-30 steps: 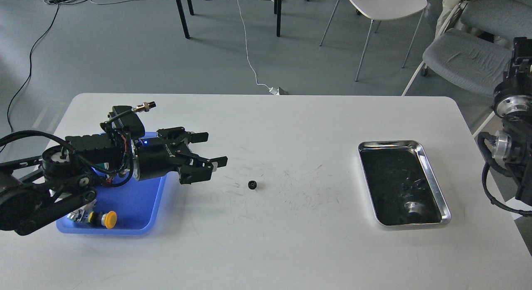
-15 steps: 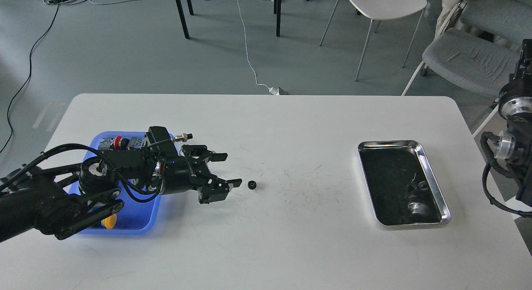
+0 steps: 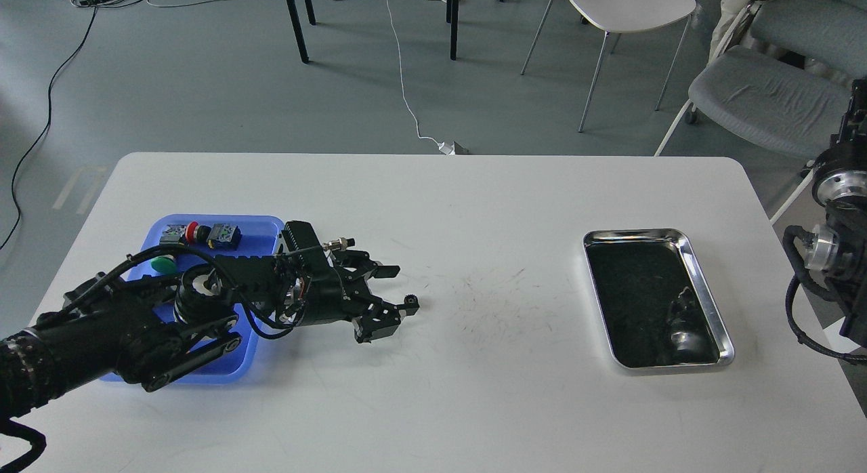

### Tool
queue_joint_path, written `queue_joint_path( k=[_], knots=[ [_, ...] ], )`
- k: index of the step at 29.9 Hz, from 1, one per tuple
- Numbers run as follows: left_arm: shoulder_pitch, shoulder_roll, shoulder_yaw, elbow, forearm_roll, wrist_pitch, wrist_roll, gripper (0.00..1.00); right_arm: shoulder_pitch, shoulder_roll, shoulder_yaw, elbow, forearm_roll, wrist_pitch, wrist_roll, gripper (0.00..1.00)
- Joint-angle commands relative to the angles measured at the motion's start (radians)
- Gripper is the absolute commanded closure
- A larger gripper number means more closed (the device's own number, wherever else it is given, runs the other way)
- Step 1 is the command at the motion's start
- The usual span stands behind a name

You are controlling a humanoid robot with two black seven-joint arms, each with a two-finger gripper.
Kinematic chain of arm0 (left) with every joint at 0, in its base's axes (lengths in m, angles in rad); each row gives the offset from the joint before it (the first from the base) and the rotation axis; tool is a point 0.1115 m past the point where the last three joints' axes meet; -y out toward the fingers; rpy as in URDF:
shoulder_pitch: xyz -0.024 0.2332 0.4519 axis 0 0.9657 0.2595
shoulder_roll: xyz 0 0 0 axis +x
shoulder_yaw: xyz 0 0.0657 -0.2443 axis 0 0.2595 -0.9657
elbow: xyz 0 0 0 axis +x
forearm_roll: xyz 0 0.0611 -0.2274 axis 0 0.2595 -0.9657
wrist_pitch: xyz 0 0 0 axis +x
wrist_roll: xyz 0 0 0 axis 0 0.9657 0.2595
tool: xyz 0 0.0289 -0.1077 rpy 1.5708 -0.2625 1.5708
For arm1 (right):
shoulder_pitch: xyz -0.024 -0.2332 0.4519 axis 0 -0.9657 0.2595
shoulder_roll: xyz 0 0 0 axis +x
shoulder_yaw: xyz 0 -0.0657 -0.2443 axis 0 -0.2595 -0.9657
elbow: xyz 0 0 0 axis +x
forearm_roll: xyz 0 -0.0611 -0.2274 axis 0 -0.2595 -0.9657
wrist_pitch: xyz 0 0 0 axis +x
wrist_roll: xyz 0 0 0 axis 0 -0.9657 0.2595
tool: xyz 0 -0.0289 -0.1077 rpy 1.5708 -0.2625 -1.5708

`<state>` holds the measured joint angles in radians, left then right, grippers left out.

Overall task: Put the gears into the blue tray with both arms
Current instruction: 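Close the left gripper on the black part on the table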

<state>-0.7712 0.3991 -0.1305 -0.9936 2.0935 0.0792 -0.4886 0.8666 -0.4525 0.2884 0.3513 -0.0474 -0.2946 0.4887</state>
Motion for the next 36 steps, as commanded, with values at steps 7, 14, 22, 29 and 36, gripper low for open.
queue_joint_path(
  k=[7, 14, 22, 29, 36],
  knots=[
    [0.001, -0.042, 0.017, 0.035, 0.014, 0.005, 0.000, 0.29, -0.004, 0.001, 0.000, 0.000, -0.002, 0.000, 0.000, 0.05],
    [0.001, -0.062, 0.029, 0.062, 0.014, 0.034, 0.000, 0.31, -0.006, 0.001, -0.003, 0.000, -0.002, 0.000, 0.000, 0.05],
    [0.003, -0.069, 0.035, 0.085, 0.014, 0.037, 0.000, 0.37, -0.009, 0.001, -0.003, 0.000, -0.002, -0.001, 0.000, 0.05],
    [0.003, -0.071, 0.037, 0.107, 0.016, 0.042, 0.000, 0.47, -0.011, 0.001, -0.006, 0.000, -0.002, -0.001, 0.000, 0.05],
    [0.001, -0.092, 0.051, 0.128, 0.033, 0.060, 0.000, 0.54, -0.011, 0.001, -0.006, 0.002, -0.002, -0.003, 0.000, 0.05]
  ],
)
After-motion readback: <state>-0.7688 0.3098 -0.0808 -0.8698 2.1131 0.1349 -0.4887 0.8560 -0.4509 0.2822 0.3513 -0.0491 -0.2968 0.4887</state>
